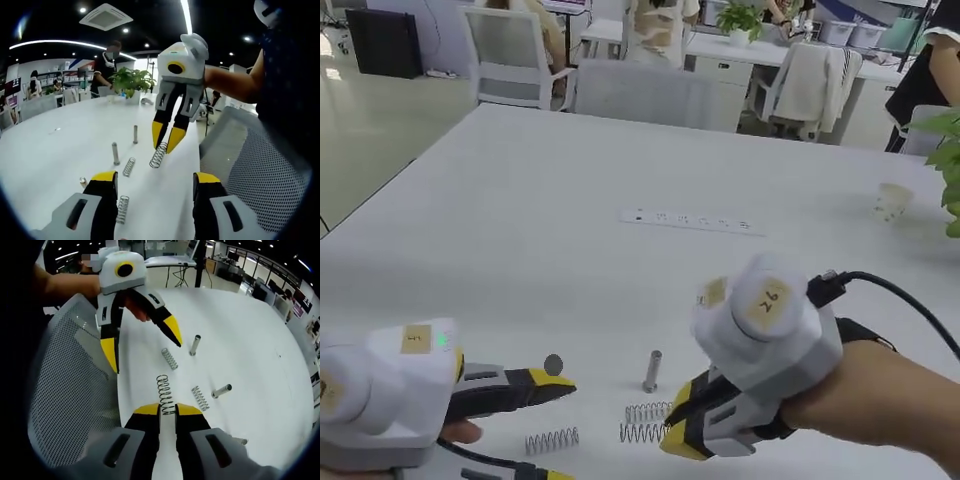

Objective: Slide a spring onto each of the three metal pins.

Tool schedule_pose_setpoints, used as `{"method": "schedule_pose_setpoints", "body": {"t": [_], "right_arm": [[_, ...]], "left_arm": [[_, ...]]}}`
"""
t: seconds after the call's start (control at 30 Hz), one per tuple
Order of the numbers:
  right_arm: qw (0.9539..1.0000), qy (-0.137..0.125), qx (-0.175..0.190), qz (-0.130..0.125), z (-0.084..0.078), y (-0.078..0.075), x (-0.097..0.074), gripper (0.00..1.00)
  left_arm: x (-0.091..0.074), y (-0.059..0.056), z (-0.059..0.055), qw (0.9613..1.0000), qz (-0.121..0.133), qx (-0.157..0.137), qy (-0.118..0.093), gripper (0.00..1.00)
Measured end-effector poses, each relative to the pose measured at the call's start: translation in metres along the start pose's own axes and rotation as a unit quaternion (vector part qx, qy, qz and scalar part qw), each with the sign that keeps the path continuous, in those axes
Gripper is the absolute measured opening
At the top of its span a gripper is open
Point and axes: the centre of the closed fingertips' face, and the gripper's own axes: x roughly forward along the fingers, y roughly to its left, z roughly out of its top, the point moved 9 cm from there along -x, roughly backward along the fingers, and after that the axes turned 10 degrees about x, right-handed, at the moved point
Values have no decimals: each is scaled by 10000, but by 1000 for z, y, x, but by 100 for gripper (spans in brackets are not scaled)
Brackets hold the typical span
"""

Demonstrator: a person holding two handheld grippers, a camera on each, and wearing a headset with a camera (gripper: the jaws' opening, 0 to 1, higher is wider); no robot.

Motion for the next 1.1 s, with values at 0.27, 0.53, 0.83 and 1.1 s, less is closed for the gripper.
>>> {"method": "schedule_pose_setpoints", "body": {"t": [0.27, 0.53, 0.83, 1.1], "right_arm": [[9999, 22, -123, 67, 5, 5, 2, 9], [9997, 21, -203, 95, 8, 8, 1, 9], [9990, 37, -351, 266, 9, 14, -1, 9], [9984, 36, -437, 357, 9, 17, -2, 9]], "left_arm": [[6, 0, 2, 9996, -152, 203, -78, 46], [10, 0, 2, 9991, -248, 325, -131, 34], [13, -3, 3, 9980, -415, 432, -183, 20], [14, -7, 4, 9972, -534, 470, -216, 9]]}}
